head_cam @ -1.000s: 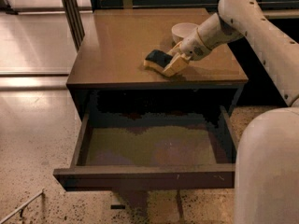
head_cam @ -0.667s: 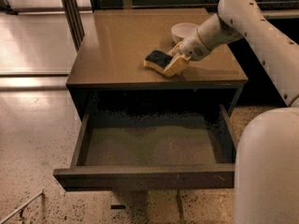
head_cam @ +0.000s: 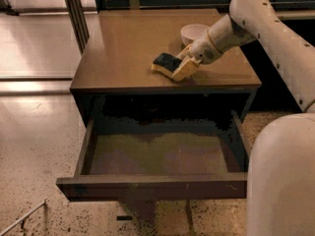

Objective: Pick sponge from top drawer and place on counter

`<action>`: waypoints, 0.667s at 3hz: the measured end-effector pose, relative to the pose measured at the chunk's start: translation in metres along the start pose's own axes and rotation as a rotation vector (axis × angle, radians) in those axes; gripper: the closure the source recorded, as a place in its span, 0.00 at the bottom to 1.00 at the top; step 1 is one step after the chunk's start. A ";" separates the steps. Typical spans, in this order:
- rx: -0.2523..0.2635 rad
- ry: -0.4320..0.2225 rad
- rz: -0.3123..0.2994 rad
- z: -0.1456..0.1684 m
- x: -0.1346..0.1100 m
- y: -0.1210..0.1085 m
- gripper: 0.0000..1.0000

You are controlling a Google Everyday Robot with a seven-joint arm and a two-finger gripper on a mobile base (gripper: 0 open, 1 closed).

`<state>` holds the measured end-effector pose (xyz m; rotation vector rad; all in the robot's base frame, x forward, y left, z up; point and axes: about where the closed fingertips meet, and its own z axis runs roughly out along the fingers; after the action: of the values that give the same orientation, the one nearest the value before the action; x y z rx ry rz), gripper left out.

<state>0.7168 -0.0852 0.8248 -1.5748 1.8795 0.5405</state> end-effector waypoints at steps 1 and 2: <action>0.000 0.000 0.000 0.000 0.000 0.000 0.13; 0.000 0.000 0.000 0.000 0.000 0.000 0.00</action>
Offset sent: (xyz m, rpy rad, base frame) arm 0.0000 0.0000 0.0000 0.0000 0.0000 0.0000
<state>0.7168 -0.0851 0.8248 -1.5749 1.8795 0.5406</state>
